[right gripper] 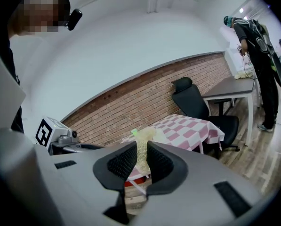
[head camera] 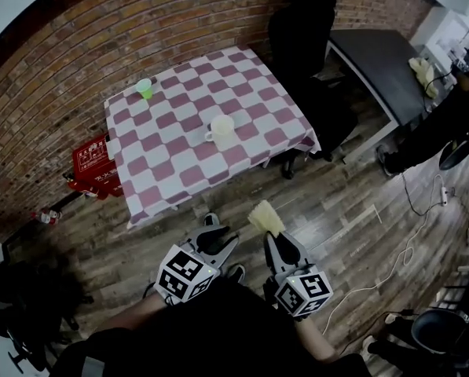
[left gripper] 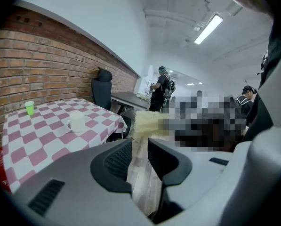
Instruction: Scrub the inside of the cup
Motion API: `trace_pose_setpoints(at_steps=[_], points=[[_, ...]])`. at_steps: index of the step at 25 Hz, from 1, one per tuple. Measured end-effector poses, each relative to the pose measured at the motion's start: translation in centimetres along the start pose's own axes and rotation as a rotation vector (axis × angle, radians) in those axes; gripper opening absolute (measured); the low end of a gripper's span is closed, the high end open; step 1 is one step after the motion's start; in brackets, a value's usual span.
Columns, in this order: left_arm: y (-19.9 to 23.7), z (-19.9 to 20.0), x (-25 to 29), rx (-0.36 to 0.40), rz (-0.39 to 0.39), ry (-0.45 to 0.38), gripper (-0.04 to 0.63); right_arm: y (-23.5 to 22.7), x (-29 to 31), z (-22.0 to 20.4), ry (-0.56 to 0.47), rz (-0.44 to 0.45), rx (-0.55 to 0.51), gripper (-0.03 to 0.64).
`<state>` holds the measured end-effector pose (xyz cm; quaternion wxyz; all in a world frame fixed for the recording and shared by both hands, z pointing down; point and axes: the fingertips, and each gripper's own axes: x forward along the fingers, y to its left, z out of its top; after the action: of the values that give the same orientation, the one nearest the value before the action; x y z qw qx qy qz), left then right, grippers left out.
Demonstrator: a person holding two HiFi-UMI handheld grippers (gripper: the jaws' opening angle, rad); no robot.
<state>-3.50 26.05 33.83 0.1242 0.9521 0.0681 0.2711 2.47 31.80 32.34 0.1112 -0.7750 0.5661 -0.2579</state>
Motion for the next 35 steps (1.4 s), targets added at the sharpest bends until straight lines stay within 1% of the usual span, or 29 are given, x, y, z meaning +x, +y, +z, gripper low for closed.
trace_pose_setpoints(at_steps=[4,6,9,10,14,16,18,20,22,26,29,31,33,35], points=[[2.9,3.2,3.3,0.033,-0.046,-0.022,0.114,-2.5,3.2,2.2,-0.010,-0.059,-0.013,0.071],[5.5,4.9,4.6,0.043,-0.066,-0.037,0.114,-3.1,6.2,3.1,-0.002,-0.064,-0.023,0.071],[10.0,7.0,6.0,0.035,-0.078,-0.044,0.114,-3.8,11.1,4.9,0.036,-0.065,-0.046,0.071],[11.6,7.8,6.3,0.050,-0.073,-0.050,0.114,-4.1,12.8,5.6,0.050,-0.066,-0.056,0.071],[18.8,10.9,8.1,0.161,-0.017,-0.062,0.114,-4.9,20.3,7.8,0.099,-0.053,-0.076,0.071],[22.1,10.9,8.7,0.172,0.023,-0.056,0.114,-5.1,23.5,8.5,0.131,-0.046,-0.089,0.071],[25.5,10.3,9.0,0.157,0.075,-0.042,0.114,-5.3,26.3,9.3,0.165,-0.049,-0.112,0.071],[28.9,9.5,9.1,0.119,0.121,-0.028,0.114,-5.5,29.0,10.1,0.202,-0.044,-0.136,0.071],[31.6,8.8,9.1,0.080,0.163,-0.017,0.114,-5.6,31.5,10.3,0.255,-0.013,-0.178,0.071],[35.0,8.1,10.0,0.019,0.253,0.001,0.114,-7.1,35.7,9.7,0.388,0.064,-0.303,0.071],[36.0,7.3,11.1,-0.013,0.313,0.039,0.114,-8.0,37.9,9.4,0.433,0.134,-0.336,0.071],[35.9,6.3,11.9,-0.051,0.354,0.060,0.114,-8.4,38.5,8.9,0.477,0.191,-0.370,0.072],[35.5,5.1,12.7,-0.110,0.385,0.079,0.114,-8.9,39.0,7.7,0.554,0.249,-0.422,0.071],[35.1,4.2,13.4,-0.158,0.402,0.093,0.114,-9.7,39.6,6.2,0.631,0.285,-0.474,0.072]])
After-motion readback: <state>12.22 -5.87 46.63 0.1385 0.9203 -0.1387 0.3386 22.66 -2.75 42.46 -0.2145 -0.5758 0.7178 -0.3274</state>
